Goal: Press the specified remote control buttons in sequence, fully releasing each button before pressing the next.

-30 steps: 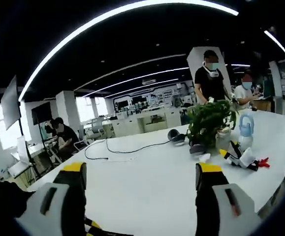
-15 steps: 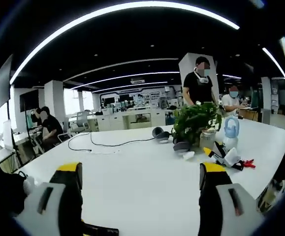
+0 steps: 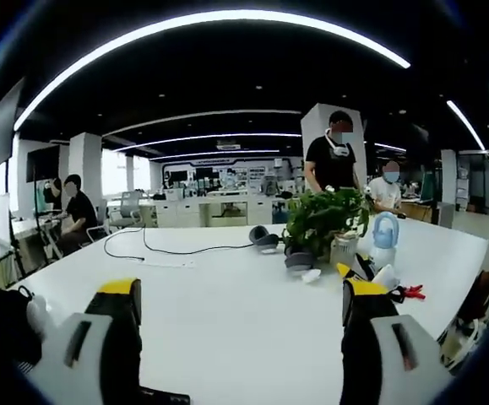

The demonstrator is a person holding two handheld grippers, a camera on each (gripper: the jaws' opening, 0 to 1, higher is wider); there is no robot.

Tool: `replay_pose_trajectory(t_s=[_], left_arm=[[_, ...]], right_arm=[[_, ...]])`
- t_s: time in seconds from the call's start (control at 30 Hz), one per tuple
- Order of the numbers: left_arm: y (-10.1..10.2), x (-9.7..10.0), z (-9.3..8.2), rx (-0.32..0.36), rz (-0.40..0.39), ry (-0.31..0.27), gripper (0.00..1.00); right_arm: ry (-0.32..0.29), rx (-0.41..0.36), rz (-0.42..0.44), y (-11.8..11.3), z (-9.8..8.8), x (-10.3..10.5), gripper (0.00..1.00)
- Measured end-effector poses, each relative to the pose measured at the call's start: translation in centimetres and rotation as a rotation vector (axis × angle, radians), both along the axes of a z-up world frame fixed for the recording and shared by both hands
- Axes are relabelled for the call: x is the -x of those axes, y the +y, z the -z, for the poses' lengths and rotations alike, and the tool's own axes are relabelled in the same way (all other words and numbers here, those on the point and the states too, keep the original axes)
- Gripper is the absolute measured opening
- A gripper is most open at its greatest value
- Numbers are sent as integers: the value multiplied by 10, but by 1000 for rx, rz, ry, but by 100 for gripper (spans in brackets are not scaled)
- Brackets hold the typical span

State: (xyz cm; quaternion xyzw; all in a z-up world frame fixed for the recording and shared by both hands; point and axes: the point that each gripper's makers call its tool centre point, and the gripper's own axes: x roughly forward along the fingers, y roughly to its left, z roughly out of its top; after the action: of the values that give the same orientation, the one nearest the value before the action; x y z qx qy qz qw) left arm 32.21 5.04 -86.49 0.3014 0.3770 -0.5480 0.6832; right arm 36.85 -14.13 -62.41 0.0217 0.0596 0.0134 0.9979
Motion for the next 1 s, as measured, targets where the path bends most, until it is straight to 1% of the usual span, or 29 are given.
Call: replay_pose_trajectory(t_s=[0.07,0.1,0.13,0.17,0.3,0.4,0.53,0.63,0.73,0.8,1.0], left_arm=[[0,-1,0,-11,2,8,24],[1,-1,0,-17,29,8,24],[1,-1,0,-15,39,9,24],[1,-1,0,-12,45,10,24],[2,0,1,-10,78,4,24],[2,0,0,-30,88,8,23],[4,-2,0,-63,108,15,23],[8,-7,0,-95,93,19,23],[9,-10,-1,-95,98,9,23],[11,-14,-1,-105,99,-4,23],[18,-34,-4,-132,85,-6,23]], right_arm=[[1,-9,-3,-1,0,0,100],[4,-12,-4,0,1,1,100],[24,-20,-2,0,4,1,100],[29,-21,0,-1,5,1,100],[27,-29,23,-8,6,3,100],[47,-51,21,-8,9,2,100],[61,-35,15,-6,11,3,100],[73,-32,7,-4,13,2,100],[76,-34,2,-3,14,2,100],[87,-41,3,-3,16,3,100],[94,-42,6,-4,18,3,100]])
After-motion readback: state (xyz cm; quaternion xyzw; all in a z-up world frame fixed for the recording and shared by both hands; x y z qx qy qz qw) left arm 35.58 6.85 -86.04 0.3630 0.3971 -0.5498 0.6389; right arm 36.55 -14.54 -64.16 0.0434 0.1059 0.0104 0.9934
